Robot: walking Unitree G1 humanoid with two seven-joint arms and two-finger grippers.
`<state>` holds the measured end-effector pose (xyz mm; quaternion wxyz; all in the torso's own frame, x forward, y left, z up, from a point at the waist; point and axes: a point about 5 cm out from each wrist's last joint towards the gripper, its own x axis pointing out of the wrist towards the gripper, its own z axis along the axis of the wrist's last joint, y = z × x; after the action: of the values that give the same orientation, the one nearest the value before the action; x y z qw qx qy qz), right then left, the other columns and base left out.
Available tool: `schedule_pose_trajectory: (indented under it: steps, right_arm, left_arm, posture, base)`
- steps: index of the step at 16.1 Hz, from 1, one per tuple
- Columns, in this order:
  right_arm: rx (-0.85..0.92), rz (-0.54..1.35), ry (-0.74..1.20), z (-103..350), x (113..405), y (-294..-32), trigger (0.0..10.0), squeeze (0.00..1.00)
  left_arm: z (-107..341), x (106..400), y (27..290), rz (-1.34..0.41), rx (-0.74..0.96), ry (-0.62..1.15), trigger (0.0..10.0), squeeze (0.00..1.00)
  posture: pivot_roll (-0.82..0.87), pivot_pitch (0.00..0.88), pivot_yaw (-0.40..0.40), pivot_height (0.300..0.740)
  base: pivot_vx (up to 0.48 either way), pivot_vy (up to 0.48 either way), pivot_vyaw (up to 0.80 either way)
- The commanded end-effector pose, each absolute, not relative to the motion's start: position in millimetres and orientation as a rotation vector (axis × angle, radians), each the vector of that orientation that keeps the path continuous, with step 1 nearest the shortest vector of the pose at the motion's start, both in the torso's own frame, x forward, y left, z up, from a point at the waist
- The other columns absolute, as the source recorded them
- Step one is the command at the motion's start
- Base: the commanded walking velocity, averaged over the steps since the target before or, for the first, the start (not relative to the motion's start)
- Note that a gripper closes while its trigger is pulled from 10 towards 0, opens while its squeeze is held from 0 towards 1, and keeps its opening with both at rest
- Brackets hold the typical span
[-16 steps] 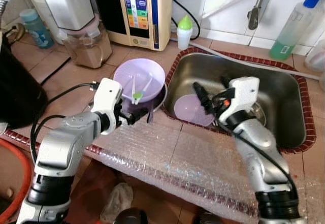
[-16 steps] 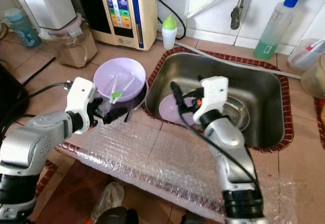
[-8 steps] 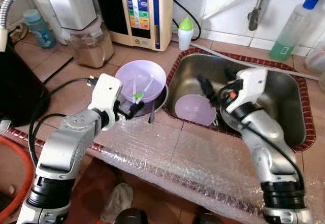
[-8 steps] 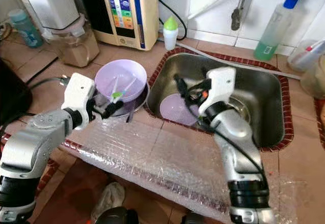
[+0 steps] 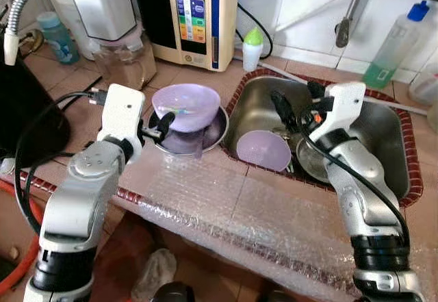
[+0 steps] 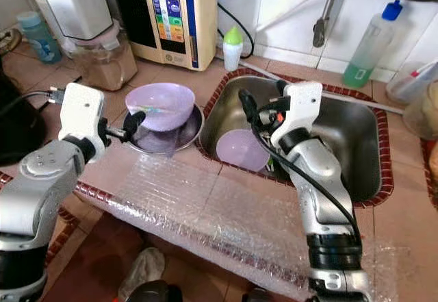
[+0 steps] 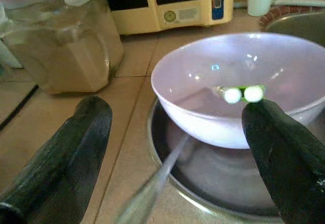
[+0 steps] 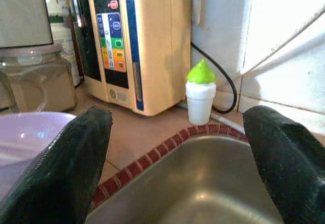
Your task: Kitchen organization
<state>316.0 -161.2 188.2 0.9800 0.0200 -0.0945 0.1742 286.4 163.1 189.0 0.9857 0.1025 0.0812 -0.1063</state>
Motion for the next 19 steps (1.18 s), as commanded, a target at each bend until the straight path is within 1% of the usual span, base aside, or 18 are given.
schedule_pose_trajectory:
  steps: [1, 4, 8, 12, 14, 17, 19]
  right_arm:
    - [0.037, 0.345, -0.207, 191.5, 318.4, -161.5, 10.0, 0.00]
    - [0.038, 0.346, -0.212, 192.4, 321.8, -158.8, 10.0, 0.00]
    - [0.051, 0.345, -0.212, 190.8, 323.5, -155.0, 10.0, 0.00]
    - [0.057, 0.358, -0.206, 188.0, 322.5, -151.3, 10.0, 0.00]
    - [0.058, 0.361, -0.205, 187.7, 323.2, -152.1, 10.0, 0.00]
    - [0.067, 0.426, -0.198, 188.2, 320.3, -144.3, 10.0, 0.00]
    - [0.105, 0.492, -0.179, 187.3, 316.8, -137.4, 10.0, 0.00]
  left_arm:
    - [192.4, 284.5, 164.1, -0.206, 0.207, 0.144, 10.0, 0.00]
    - [196.6, 282.2, 161.3, -0.195, 0.186, 0.113, 10.0, 0.00]
    - [206.6, 274.7, 157.0, -0.203, 0.205, -0.007, 10.0, 0.00]
    - [183.5, 259.4, 162.2, -0.173, 0.155, 0.033, 10.0, 0.00]
    - [179.4, 252.3, 160.6, -0.182, 0.159, -0.005, 10.0, 0.00]
    - [182.4, 249.6, 153.0, -0.190, 0.102, -0.113, 10.0, 0.00]
    - [180.5, 251.8, 149.8, -0.200, 0.057, -0.134, 10.0, 0.00]
  posture:
    - [0.02, 0.000, 0.013, 0.740]
    - [0.03, 0.000, 0.006, 0.740]
    - [0.04, 0.000, 0.004, 0.740]
    - [0.04, 0.000, 0.005, 0.740]
    - [0.04, 0.000, 0.001, 0.740]
    - [0.04, 0.000, -0.005, 0.740]
    - [0.04, 0.000, -0.007, 0.740]
  base:
    - [0.000, 0.000, 0.00]
    - [0.000, 0.000, 0.00]
    - [0.000, 0.000, 0.00]
    - [0.000, 0.000, 0.00]
    - [0.000, 0.000, 0.00]
    - [0.000, 0.000, 0.00]
    - [0.000, 0.000, 0.00]
